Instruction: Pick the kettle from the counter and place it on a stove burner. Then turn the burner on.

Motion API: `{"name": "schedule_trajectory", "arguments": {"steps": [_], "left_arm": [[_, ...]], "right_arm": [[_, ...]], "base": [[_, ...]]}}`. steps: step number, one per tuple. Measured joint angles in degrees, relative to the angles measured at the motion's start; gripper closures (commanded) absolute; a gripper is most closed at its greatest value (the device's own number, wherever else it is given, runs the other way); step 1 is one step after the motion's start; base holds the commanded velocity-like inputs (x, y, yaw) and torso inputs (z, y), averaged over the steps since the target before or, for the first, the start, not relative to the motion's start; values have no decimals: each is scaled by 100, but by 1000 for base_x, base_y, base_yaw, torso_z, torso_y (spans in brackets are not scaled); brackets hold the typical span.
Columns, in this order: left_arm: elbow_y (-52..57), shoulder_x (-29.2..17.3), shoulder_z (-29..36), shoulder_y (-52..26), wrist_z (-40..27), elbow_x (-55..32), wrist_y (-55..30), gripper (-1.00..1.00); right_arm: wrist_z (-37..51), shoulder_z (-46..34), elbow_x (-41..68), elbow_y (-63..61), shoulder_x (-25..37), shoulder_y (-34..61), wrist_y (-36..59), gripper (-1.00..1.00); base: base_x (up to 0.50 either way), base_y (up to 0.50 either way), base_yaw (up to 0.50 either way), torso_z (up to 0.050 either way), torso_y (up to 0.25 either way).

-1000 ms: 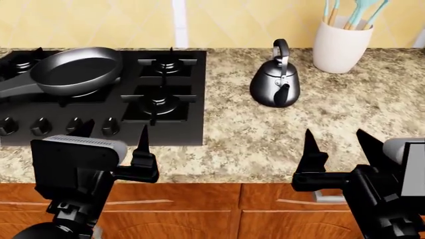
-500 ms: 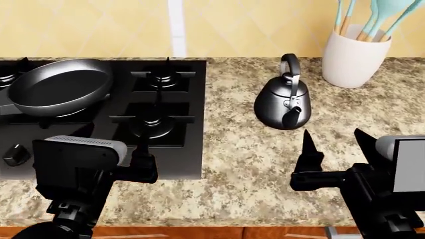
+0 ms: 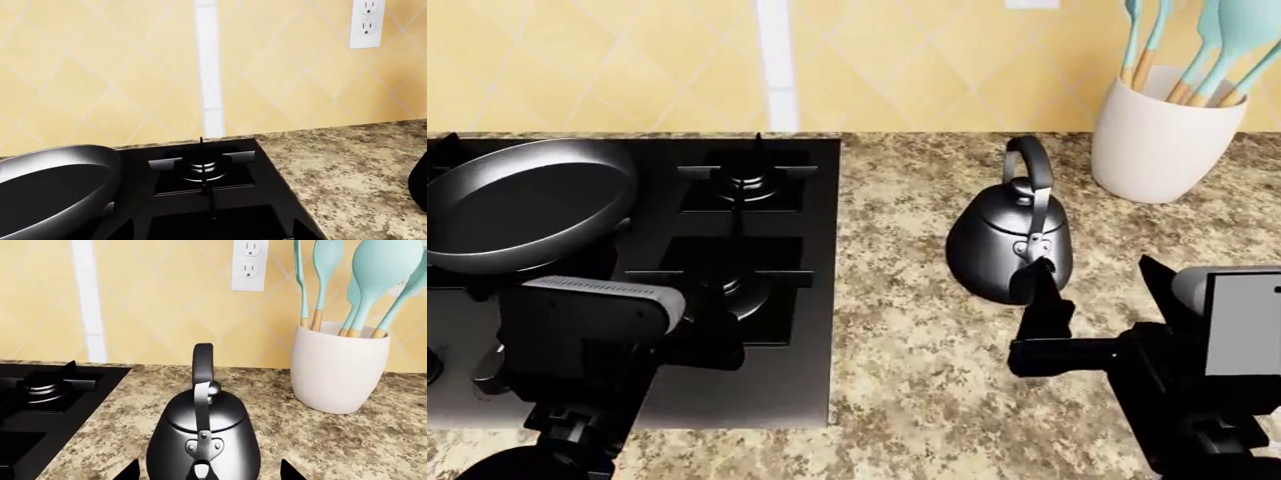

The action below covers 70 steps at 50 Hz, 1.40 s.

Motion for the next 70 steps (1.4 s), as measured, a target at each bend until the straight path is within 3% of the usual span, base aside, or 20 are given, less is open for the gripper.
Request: {"name": "schedule_trajectory", "arguments": {"steps": [7, 20, 34, 70], "left_arm": [[-6, -17, -6, 4, -14, -8, 42, -100], [-35, -35, 15, 30, -17, -15, 144, -100], [-108, -49, 43, 78, -2, -3, 303, -100], [-360, -103, 170, -27, -27, -23, 398, -100]], "right_arm": [[163, -208, -37, 193, 6, 416, 137, -100], [580, -726, 550, 1330, -40, 2030, 759, -100], [371, -1383, 448, 2415, -60, 3028, 1072, -100], [-1154, -2827, -932, 4173, -234, 3855, 468, -100]], "base": [[0, 0, 0, 0, 0], [0, 0, 0, 0, 0], [0, 0, 0, 0, 0], [0, 0, 0, 0, 0]]}}
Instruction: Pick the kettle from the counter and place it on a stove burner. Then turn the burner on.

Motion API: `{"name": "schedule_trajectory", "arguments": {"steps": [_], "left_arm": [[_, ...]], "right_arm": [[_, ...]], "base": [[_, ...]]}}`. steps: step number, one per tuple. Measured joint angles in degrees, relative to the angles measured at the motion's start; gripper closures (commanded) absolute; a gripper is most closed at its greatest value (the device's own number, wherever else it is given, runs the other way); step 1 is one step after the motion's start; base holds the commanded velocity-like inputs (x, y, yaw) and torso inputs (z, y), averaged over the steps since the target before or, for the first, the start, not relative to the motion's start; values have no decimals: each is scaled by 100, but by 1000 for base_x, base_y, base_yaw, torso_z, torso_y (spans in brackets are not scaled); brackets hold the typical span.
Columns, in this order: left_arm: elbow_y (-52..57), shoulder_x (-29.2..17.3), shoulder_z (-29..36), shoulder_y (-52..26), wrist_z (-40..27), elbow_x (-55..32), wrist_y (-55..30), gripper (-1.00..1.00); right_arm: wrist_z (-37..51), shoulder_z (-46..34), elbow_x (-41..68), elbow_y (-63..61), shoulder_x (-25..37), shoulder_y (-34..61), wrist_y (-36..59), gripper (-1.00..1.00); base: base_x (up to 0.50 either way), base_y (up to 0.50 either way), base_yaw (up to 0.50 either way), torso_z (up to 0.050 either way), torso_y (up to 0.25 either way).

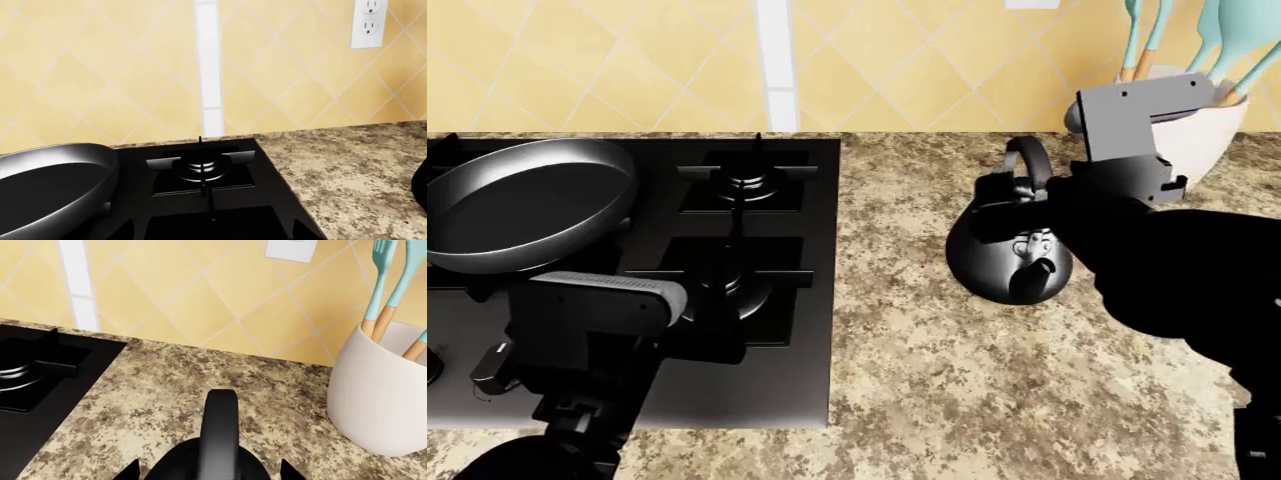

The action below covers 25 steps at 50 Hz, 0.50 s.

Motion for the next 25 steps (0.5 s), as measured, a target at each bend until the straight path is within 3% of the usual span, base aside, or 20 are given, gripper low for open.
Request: {"name": "schedule_trajectory", "arguments": {"steps": [13, 14, 25], "left_arm": [[-52, -24, 50, -2, -11, 4, 38, -100], [-57, -26, 55, -2, -12, 6, 42, -100], [-73, -53, 111, -5, -25, 8, 57, -100]], "right_arm": [[-162, -184, -198, 220, -1, -14, -159, -100], [-172, -194, -209, 231, 1, -20, -171, 100], [-233, -263, -288, 257, 37, -58, -268, 100]], "base": [[0, 0, 0, 0, 0], [0, 0, 0, 0, 0], [0, 0, 0, 0, 0]]}}
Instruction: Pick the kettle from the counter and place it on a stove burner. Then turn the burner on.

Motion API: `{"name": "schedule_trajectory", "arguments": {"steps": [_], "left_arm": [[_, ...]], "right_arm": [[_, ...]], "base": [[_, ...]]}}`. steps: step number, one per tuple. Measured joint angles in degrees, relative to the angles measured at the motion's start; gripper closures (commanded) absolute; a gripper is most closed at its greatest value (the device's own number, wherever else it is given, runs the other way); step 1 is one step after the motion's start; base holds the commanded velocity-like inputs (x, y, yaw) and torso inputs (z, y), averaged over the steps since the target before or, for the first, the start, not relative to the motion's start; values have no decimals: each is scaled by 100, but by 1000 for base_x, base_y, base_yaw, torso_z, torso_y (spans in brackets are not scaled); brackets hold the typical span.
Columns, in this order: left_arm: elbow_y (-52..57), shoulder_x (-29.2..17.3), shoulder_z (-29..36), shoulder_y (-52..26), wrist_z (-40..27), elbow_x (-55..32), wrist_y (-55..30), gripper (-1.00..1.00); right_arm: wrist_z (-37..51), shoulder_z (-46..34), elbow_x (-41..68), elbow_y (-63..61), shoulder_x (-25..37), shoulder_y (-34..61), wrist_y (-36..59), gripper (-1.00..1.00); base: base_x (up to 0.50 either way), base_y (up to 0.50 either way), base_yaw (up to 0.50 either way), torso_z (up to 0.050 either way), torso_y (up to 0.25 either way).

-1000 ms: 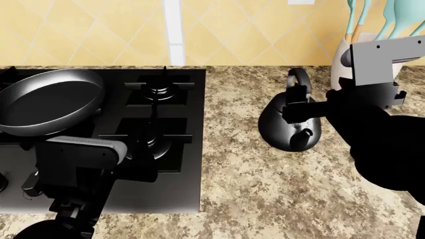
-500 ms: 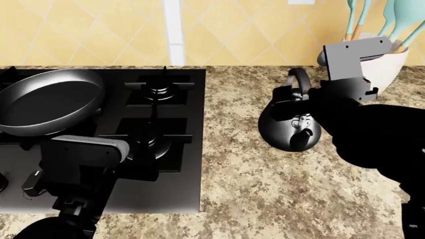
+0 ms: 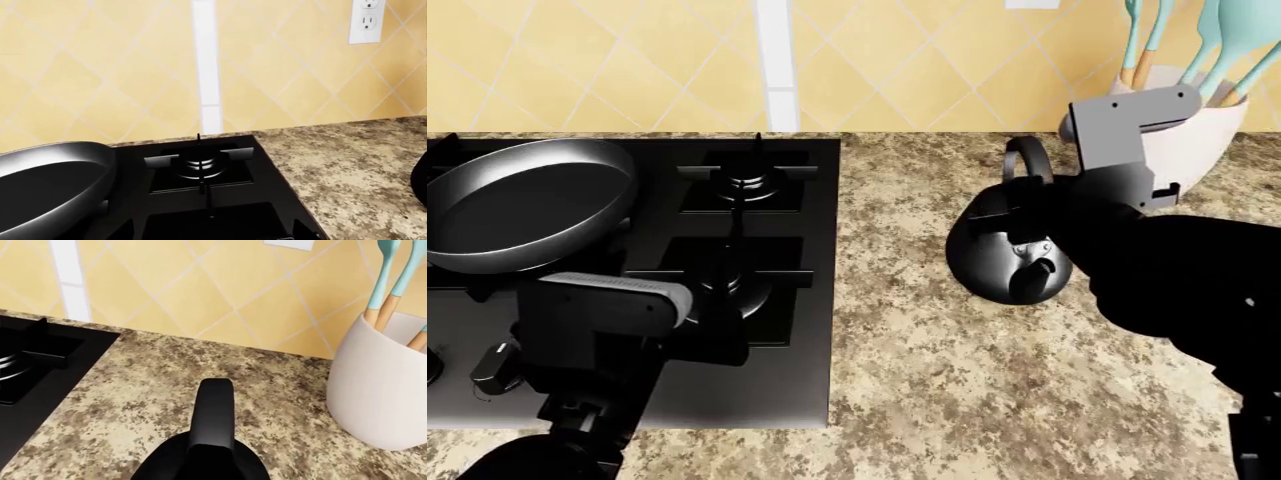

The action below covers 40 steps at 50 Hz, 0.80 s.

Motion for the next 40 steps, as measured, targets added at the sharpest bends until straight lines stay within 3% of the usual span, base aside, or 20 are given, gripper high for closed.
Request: {"name": "schedule_trajectory", "arguments": {"steps": [40], "left_arm": [[274, -99, -95, 4, -147, -261, -137, -100]], "right_arm": [[352, 160, 509, -447, 191, 126, 70, 100]], "base": [[0, 0, 0, 0, 2]]}}
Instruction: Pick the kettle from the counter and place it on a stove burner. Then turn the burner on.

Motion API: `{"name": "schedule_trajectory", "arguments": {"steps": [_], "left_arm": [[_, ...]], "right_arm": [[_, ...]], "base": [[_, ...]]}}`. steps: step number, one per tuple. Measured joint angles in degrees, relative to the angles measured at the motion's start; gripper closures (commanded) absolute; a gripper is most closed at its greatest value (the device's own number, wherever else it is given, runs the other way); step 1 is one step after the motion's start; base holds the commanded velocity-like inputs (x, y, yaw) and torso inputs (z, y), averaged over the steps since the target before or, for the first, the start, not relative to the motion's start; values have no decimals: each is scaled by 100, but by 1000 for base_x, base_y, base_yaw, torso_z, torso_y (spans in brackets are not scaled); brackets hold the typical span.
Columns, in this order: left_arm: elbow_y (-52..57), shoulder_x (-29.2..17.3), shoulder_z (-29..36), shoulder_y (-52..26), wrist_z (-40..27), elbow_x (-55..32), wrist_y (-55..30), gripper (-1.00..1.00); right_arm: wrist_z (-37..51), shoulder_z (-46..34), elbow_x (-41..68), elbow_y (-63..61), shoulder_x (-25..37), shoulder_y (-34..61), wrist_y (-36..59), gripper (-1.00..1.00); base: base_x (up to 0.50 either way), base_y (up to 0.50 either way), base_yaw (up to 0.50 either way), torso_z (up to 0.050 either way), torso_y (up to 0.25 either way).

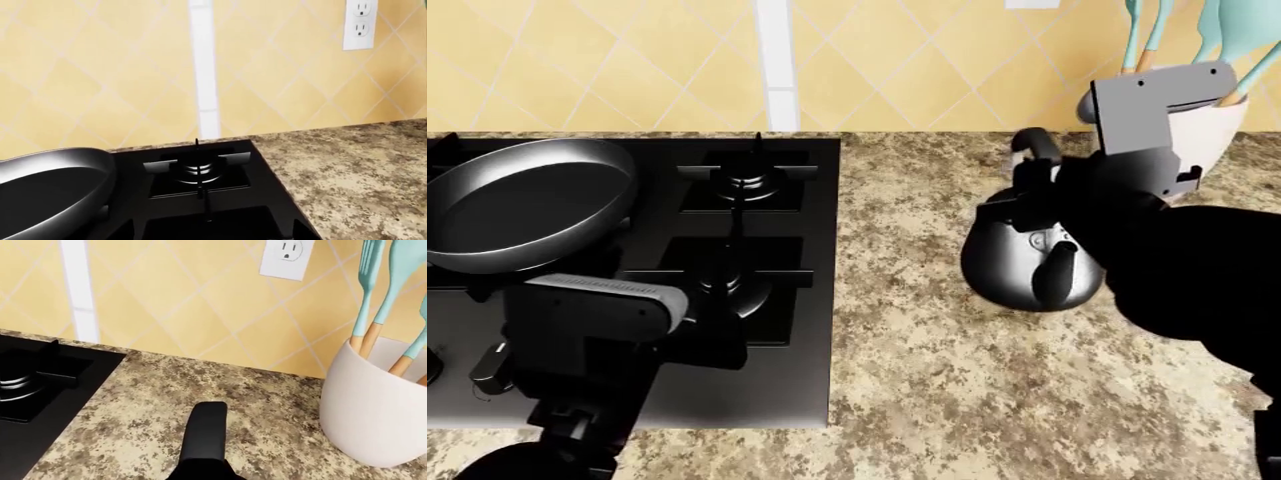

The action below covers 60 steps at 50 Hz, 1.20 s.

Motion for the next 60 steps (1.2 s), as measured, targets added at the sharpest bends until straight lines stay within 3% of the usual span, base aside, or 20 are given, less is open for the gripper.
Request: {"name": "schedule_trajectory", "arguments": {"steps": [23, 60], "left_arm": [[110, -78, -106, -47, -113, -130, -69, -100], [83, -180, -81, -64, -190, -191, -19, -100]], "right_arm": [[-14, -20, -42, -228, 99, 140, -137, 100], [-266, -230, -187, -323, 173, 233, -373, 100]], "base": [[0, 8, 0, 1, 2], [0, 500, 0, 1, 2]]}}
